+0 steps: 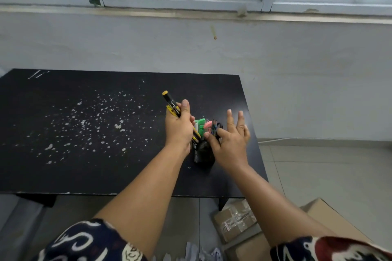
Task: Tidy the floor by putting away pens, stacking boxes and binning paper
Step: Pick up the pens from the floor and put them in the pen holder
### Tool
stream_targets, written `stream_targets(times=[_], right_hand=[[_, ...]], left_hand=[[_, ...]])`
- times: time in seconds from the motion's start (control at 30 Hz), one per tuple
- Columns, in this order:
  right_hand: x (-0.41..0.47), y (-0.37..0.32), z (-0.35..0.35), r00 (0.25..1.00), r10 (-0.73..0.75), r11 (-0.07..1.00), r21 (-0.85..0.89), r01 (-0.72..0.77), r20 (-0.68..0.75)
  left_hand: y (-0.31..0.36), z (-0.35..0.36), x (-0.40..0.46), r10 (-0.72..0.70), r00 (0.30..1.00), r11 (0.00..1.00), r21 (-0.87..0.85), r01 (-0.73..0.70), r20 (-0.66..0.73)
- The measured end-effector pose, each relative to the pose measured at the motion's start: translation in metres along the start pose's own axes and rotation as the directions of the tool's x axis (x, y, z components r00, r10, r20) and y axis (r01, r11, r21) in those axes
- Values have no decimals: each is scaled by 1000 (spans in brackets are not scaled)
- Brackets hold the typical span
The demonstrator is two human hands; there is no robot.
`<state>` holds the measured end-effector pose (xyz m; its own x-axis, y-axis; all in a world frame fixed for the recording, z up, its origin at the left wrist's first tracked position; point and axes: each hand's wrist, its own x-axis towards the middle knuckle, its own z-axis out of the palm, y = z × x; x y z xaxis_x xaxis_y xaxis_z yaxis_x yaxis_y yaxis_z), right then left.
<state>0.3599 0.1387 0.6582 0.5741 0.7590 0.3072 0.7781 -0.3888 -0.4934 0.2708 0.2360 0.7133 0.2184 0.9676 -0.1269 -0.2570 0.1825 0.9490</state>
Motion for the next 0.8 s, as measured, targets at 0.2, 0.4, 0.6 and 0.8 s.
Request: stream_targets(times=[0.2, 0.4, 0.6, 0.8], right_hand=[[-4, 1, 1, 999, 0, 994, 111, -5, 48], [-3, 0, -3, 991, 37, 936, 343, -78, 126], [-7, 3, 7, 997, 34, 905, 422, -60, 69], [-7, 1, 9, 994, 89, 913, 392, -109, 69]], left_hand=[[-7, 0, 0, 55, 996, 995, 81, -61, 77], [-14, 1, 0, 142, 984, 973, 168, -159, 106], [-27, -7, -4, 132, 983, 940, 299, -166, 130], [-29, -18, 6, 186, 871, 682, 579, -447, 454]])
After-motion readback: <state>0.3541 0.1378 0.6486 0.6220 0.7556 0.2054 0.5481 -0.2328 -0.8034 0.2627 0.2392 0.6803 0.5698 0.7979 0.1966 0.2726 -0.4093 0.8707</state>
